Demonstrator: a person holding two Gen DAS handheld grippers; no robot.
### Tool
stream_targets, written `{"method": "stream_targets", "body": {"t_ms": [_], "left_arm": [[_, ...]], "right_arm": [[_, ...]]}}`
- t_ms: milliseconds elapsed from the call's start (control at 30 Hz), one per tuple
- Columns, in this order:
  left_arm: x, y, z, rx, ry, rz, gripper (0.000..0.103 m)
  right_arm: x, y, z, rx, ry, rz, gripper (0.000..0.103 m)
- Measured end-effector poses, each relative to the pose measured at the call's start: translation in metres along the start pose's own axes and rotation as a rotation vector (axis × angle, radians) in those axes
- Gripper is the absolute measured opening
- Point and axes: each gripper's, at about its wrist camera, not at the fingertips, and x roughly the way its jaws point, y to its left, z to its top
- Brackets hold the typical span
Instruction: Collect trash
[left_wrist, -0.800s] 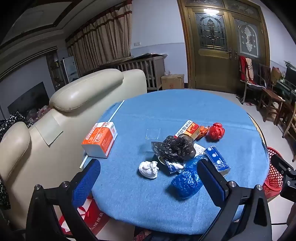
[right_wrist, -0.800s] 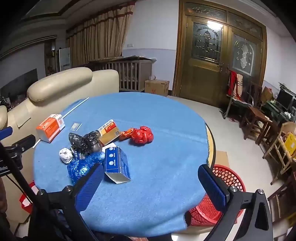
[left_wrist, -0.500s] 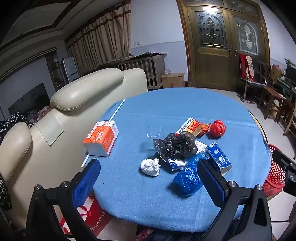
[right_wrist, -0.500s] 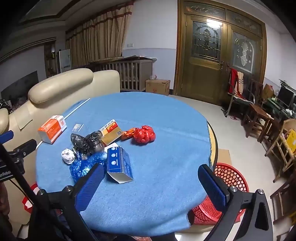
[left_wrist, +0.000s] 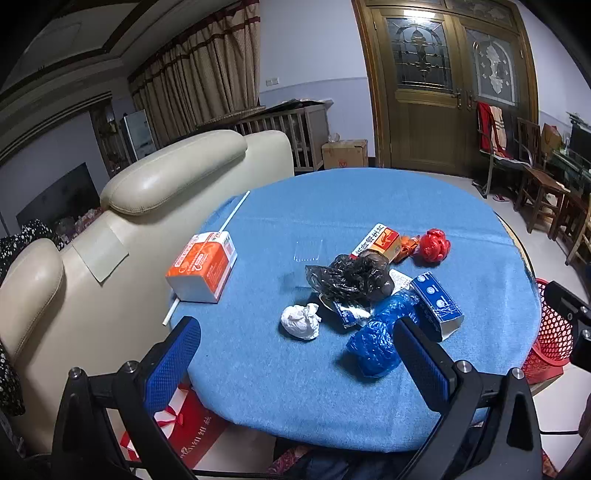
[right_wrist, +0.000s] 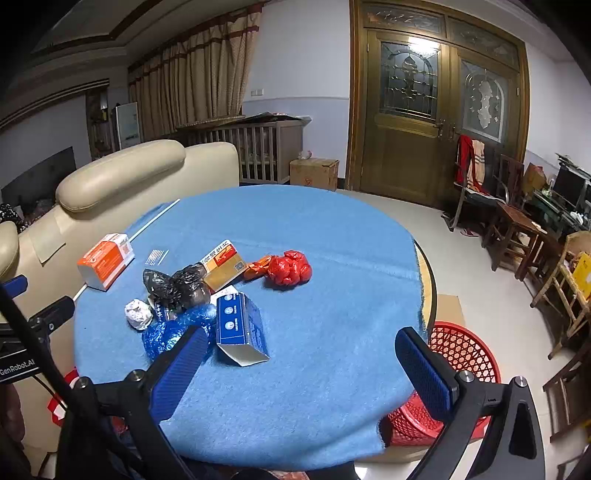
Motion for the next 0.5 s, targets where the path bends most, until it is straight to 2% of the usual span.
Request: {"method": "stream_targets", "body": {"t_ms": [500], "left_arm": [[0.0000,0.0006,-0.0018,0.000,0.014,-0.013,0.103]], "right_arm": [[0.0053,0.0030,-0.0030,0.017,0.025,0.022,0.103]]}}
